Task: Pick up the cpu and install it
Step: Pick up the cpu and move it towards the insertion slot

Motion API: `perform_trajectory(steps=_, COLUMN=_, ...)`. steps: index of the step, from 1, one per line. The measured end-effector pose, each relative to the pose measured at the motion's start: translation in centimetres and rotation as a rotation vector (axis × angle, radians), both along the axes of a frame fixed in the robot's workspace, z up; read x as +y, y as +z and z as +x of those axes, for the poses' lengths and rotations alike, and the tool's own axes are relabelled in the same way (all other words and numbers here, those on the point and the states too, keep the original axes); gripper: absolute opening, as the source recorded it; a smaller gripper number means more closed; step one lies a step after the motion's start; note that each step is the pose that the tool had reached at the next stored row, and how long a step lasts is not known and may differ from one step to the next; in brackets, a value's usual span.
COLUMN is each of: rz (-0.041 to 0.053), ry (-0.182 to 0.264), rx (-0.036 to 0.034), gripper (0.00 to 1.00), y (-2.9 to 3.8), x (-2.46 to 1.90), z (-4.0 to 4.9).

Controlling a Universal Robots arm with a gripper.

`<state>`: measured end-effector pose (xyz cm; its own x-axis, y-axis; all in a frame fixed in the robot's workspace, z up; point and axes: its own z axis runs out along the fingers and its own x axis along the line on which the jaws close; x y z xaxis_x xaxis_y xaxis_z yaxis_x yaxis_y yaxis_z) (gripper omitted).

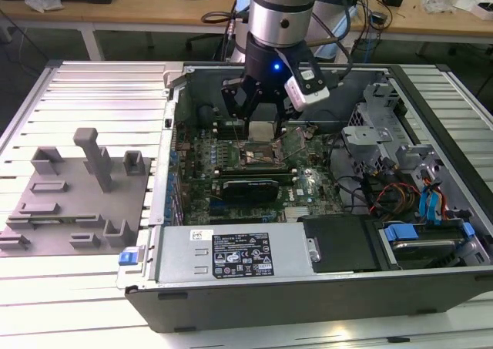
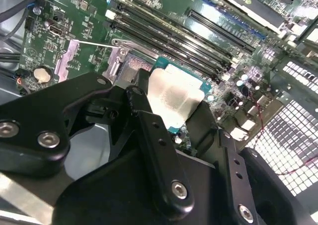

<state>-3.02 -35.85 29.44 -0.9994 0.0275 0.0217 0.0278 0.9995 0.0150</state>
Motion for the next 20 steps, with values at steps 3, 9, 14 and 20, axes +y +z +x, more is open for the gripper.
perform_trajectory(steps=3, rz=0.0001, ry=0.000, rx=-0.0001, gripper=0.55, y=-0.15, x=0.27, z=0.15)
perform_trajectory(steps=9, rz=0.0000, ry=0.000, rx=0.0000, gripper=0.55, y=-0.74, x=1.40, z=0.63)
perform_trajectory(steps=14, rz=-0.0007, ry=0.001, rx=-0.0042, gripper=0.55, y=-1.60, x=2.23, z=0.56)
perform_trajectory(steps=20, rz=-0.0071, ry=0.002, rx=-0.0072, gripper=0.55, y=-1.73, x=2.35, z=0.48)
